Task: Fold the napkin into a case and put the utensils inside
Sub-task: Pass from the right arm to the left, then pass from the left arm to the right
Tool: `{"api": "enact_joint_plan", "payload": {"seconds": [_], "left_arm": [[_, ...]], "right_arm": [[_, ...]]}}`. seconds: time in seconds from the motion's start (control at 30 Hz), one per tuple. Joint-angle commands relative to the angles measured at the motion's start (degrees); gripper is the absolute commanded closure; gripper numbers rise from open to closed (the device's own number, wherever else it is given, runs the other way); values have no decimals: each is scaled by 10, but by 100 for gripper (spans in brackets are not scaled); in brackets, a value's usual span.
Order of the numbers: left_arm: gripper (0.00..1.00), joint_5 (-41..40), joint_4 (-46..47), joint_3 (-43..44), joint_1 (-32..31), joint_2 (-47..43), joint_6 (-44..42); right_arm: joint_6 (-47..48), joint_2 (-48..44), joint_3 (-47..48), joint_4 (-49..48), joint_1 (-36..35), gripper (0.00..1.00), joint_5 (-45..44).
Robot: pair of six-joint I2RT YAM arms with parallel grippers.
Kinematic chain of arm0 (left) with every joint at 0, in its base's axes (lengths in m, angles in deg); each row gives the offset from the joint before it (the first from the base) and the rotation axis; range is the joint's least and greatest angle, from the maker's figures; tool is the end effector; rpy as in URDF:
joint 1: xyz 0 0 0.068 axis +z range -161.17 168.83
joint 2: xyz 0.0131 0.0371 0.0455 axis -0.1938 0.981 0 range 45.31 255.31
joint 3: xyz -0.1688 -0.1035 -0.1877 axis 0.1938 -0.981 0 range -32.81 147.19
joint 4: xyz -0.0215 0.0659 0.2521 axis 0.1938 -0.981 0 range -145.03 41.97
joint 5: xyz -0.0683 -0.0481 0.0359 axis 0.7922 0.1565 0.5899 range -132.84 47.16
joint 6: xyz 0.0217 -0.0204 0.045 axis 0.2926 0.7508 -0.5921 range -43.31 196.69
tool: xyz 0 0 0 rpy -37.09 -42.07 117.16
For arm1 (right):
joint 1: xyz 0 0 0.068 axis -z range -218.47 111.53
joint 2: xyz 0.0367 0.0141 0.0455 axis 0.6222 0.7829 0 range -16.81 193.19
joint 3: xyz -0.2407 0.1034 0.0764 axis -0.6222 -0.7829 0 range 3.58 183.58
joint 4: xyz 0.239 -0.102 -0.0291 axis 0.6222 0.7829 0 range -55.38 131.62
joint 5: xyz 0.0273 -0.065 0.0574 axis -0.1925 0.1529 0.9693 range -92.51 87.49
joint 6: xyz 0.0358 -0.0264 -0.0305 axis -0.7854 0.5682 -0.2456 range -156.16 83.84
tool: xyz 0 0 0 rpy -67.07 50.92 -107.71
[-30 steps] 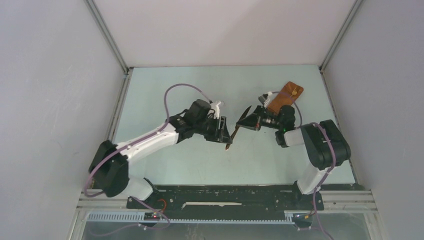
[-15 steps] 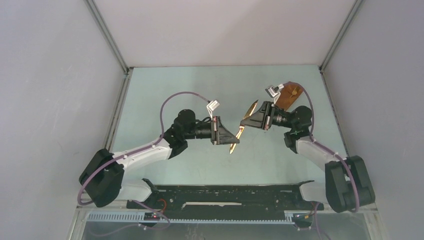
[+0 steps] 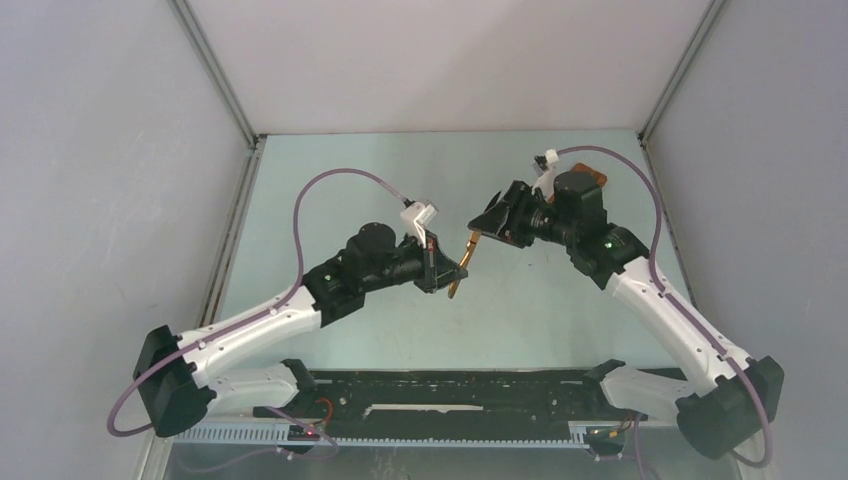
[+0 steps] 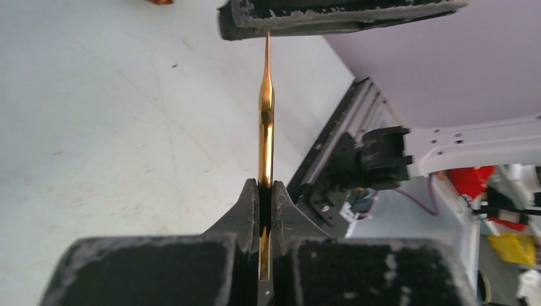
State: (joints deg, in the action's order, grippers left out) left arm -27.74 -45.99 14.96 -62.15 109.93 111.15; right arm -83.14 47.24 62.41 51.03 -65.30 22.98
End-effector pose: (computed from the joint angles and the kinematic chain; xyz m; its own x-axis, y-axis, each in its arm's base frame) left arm 0.1586 -0.2106 0.3107 -0.6468 -0.0696 -0.7595 0.6581 0.4523 -0.6019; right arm 0.2184 0.1277 0.3493 -0.7833 0.3434 -0.5182 -0.2809 0.5480 0.7879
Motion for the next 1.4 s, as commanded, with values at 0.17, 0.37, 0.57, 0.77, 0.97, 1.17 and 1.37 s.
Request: {"api": "enact_joint_plan", "payload": {"seconds": [0.17,0.37,0.57,0.77,0.97,1.17,1.37], "left_arm": [[100,-125,-99,40,-17,-24,-88],[100,-129,-100,40,-22,-25,-88],[100,-140,-100,42,-30,-24,-93],[100,-143,-107,44,-33,-23,-97],[100,-147,-107,41,-35,-26,-99],[100,-149,-112,41,-36,-24,-104],[100,-149,-112,40,-36,-25,-105]], "right_arm": [[39,27,83,191,-76,49,-161],[11,52,86,157,-108,50,-144],[-2,71,86,125,-118,50,-131],[-12,65,85,115,-116,44,-147],[-20,66,82,101,-113,52,-154],[-23,66,82,92,-107,57,-146],[-25,72,82,85,-107,62,-141]]}}
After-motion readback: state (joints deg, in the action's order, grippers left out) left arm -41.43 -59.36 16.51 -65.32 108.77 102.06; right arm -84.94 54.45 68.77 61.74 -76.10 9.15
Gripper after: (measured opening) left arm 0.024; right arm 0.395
